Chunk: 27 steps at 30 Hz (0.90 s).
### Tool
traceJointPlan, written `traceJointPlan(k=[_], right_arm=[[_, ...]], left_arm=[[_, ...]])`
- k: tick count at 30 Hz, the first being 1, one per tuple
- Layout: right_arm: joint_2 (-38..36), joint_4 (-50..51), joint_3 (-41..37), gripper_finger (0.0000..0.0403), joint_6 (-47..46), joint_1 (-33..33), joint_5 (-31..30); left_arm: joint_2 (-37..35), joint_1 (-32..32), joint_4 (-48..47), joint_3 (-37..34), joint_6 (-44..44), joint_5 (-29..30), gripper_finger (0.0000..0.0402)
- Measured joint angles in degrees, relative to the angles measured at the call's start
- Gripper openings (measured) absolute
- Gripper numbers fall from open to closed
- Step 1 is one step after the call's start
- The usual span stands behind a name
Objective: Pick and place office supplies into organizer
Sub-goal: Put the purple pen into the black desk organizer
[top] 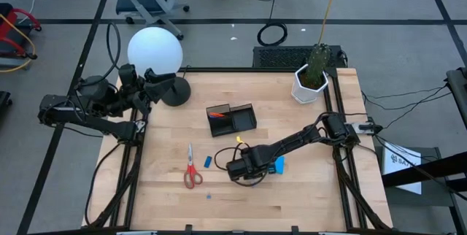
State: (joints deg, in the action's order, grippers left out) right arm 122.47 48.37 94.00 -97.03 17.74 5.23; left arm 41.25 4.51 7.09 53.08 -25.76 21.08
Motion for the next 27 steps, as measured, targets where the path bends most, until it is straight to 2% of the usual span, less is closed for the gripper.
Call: traceJointPlan(k=[9, 18, 27], right_arm=[[-5.1, -0.2, 0.1, 0.0019, 9.9, -0.3, -3.9], [-9.9, -0.2, 0.1, 0.0019, 24.3, -1.3, -7.5], [-15.2, -1.6, 0.2, 0.0019, 41.9, -5.1, -18.7]], left_arm=[[0.0, 0.0, 0.0, 0.0, 0.0, 0.0, 0.0170], [0.0, 0.0, 0.0, 0.0, 0.0, 0.0, 0.0170], [0.0, 0.0, 0.0, 0.0, 0.0, 0.0, 0.0170]])
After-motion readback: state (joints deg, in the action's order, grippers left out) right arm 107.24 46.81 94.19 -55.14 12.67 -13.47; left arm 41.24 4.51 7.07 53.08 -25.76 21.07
